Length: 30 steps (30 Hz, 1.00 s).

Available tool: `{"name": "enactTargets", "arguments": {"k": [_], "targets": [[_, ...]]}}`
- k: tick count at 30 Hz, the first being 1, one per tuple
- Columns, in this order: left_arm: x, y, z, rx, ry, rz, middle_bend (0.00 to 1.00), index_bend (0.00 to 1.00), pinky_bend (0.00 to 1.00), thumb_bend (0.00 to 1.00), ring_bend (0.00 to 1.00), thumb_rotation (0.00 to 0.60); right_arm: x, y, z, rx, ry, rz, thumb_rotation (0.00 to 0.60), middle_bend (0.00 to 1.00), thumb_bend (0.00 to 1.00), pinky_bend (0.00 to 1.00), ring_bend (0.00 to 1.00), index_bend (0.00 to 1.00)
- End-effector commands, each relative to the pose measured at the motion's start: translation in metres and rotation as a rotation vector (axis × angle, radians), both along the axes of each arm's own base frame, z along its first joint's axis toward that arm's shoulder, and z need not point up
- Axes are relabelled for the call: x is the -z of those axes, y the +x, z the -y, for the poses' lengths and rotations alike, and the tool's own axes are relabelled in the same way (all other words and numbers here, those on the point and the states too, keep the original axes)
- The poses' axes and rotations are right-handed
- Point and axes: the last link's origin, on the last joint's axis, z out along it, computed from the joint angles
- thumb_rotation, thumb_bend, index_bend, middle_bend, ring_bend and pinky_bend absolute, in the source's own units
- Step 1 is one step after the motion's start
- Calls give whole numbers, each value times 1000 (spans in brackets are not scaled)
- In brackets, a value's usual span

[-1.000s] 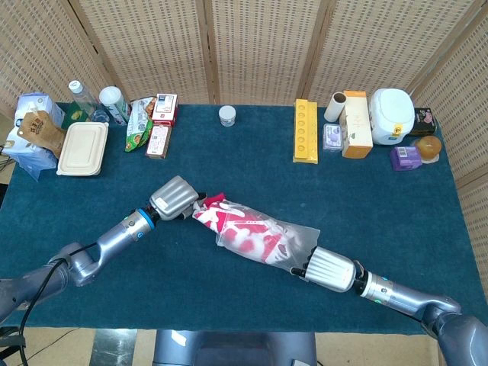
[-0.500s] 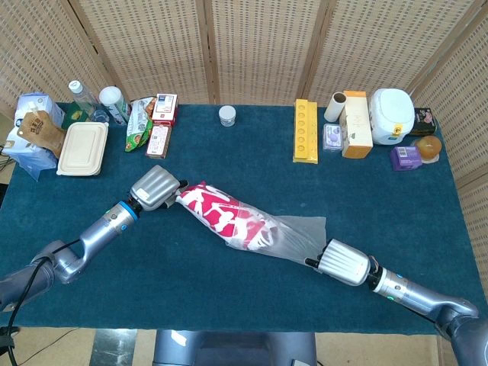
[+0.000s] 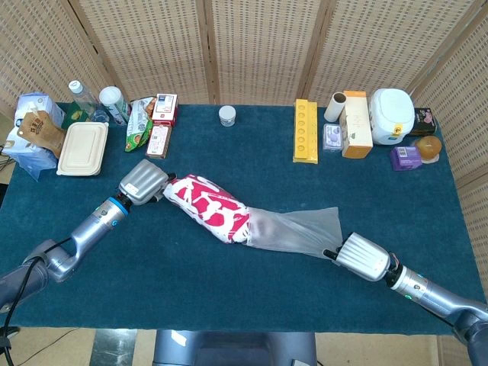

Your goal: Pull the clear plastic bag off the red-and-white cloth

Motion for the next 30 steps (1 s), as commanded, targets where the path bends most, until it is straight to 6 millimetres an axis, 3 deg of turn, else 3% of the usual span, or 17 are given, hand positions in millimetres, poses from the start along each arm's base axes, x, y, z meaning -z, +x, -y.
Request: {"name": "enactTargets", "arguments": {"k": [1, 3, 5, 7, 9, 11, 13, 14, 16, 19, 22, 24, 30], "targets": [[1, -1, 2, -1, -6, -1, 1000, 705, 992, 413, 1000, 600, 1, 0, 0, 2, -2, 0, 600, 931, 608, 1000, 1000, 777], [1, -1, 4, 3, -12, 5, 994, 643, 972, 319, 960, 600, 3, 1, 1, 1, -11, 2, 600, 893, 539, 1000, 1000, 691], [-1, 0, 8, 0, -17, 26, 898, 473, 915, 227, 816, 600, 4, 2, 3, 10, -25, 14, 600, 817, 417, 1000, 996, 564], [-3, 1, 10, -8, -22, 45, 661, 250, 791, 163, 576, 600, 4, 4, 4, 17, -36, 26, 600, 725, 264, 989, 955, 429], [-8, 2, 15, -30, -31, 76, 485, 128, 645, 133, 407, 600, 5, 6, 6, 32, -46, 45, 600, 645, 165, 935, 879, 350], [-10, 3, 18, -51, -42, 93, 357, 59, 494, 110, 278, 586, 6, 7, 7, 45, -50, 54, 600, 555, 94, 854, 780, 298], [-13, 4, 23, -76, -53, 117, 273, 21, 388, 94, 190, 516, 7, 8, 8, 63, -52, 69, 568, 471, 48, 782, 669, 262], [-14, 4, 24, -83, -55, 124, 254, 12, 363, 90, 170, 466, 8, 8, 8, 70, -50, 74, 539, 451, 40, 761, 640, 254], [-19, 3, 31, -116, -61, 155, 233, 0, 323, 86, 144, 338, 9, 10, 10, 109, -37, 101, 417, 405, 27, 695, 565, 219], [-26, 3, 38, -153, -72, 178, 217, 0, 287, 83, 118, 219, 8, 13, 11, 150, -18, 129, 243, 333, 22, 552, 428, 139], [-39, -1, 48, -204, -80, 200, 195, 0, 263, 78, 98, 135, 2, 17, 12, 201, 4, 170, 115, 251, 22, 380, 298, 68], [-45, -3, 52, -215, -71, 198, 191, 0, 258, 76, 92, 105, 0, 20, 12, 213, 3, 175, 93, 232, 21, 347, 275, 59], [-57, -14, 56, -243, -27, 159, 152, 0, 233, 76, 52, 95, -7, 24, 12, 227, -14, 168, 89, 210, 20, 314, 259, 44]]}}
